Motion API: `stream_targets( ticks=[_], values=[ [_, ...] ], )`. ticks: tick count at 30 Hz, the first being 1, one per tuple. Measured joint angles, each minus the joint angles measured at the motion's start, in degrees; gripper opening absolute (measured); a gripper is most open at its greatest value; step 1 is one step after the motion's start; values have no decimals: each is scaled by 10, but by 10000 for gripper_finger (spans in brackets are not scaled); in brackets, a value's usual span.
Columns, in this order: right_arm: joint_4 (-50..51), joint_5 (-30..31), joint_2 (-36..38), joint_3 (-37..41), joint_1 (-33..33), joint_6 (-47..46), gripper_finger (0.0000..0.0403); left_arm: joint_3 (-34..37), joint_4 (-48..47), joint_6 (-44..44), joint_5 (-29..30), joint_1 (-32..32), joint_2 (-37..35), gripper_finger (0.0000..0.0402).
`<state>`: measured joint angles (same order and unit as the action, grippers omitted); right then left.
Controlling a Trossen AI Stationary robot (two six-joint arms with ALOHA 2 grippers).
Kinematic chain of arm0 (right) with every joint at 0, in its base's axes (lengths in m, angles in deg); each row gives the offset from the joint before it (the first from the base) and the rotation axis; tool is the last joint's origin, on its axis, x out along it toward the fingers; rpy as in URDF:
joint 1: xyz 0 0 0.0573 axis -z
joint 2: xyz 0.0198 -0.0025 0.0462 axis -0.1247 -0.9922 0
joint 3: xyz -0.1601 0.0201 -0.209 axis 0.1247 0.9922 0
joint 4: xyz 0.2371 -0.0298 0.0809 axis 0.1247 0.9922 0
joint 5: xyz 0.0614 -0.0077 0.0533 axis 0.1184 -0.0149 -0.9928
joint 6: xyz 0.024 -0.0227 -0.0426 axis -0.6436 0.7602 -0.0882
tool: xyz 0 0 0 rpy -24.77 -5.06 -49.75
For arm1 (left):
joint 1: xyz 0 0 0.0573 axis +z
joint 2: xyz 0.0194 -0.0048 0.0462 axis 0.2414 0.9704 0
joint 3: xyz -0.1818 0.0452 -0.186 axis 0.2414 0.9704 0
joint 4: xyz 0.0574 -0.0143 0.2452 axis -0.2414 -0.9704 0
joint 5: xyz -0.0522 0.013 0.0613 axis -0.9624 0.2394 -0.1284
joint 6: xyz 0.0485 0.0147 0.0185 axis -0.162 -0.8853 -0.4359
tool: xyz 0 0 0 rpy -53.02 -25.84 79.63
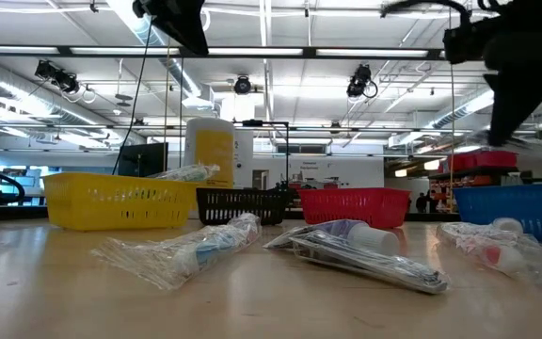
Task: Pick & Place Travel size toiletries
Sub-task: Put the silver nail cutter into the blue basket, then put the blue toothbrush into the yellow basket
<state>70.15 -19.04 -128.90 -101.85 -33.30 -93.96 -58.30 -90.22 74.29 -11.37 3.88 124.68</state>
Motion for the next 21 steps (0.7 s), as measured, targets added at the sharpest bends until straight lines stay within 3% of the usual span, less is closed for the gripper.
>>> stream_targets(
  ticks=[4,10,14,21],
  values=[
    [79,9,30,18,23,-47,61,0,0,3,-29,0,0,114],
    [6,-32,38,95,29,-25,62,0,0,3,-53,0,0,114],
    [-49,-81,38,132,30,6,86,0,0,5,-53,0,0,114],
    [-34,-60,38,128,31,34,132,0,2,17,-53,0,0,114]
  ],
)
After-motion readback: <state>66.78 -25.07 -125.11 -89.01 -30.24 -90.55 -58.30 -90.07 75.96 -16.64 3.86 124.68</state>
